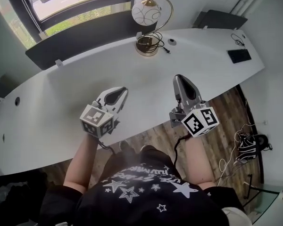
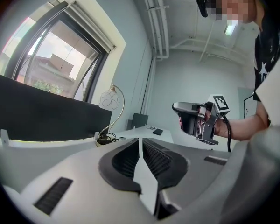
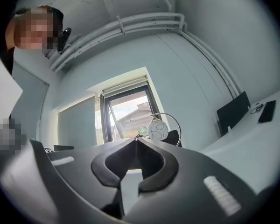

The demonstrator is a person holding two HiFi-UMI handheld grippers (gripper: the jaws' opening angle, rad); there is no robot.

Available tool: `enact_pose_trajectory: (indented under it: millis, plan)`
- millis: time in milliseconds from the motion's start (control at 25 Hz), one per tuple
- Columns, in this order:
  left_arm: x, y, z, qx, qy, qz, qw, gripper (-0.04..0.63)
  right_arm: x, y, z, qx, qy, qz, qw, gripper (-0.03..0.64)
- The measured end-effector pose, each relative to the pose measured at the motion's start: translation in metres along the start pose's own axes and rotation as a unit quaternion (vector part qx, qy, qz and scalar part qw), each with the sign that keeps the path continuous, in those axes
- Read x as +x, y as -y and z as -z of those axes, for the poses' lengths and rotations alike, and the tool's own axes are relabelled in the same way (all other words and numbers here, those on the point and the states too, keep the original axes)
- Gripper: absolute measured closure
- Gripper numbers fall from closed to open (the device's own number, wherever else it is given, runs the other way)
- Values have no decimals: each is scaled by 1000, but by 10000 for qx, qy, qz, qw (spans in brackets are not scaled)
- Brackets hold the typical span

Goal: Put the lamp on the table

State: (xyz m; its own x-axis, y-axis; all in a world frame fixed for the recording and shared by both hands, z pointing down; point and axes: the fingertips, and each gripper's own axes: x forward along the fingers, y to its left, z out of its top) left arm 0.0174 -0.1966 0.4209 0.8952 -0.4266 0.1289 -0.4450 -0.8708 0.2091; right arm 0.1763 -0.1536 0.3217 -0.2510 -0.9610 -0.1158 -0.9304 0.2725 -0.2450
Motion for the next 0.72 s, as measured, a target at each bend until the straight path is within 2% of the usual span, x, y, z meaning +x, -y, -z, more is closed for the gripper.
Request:
enact_pose_trajectory:
  millis: [280,520,640,720]
  plan:
    - [-22,46,-6,83,146,39,9999,566,-42,-24,-10,31,183,-108,9998,603]
    - [-53,110,-6,250,131,-90,9996,566,-119,-50,-7,105,116,-122,9998,606]
    - [-74,142,-4,426,207,-160,9988,566,-159,-58,-7,126,102,-98,9998,606]
    - [-87,160,-5,400,293,-238,9985,566,-179,-61,-7,181,103,-72,9998,607]
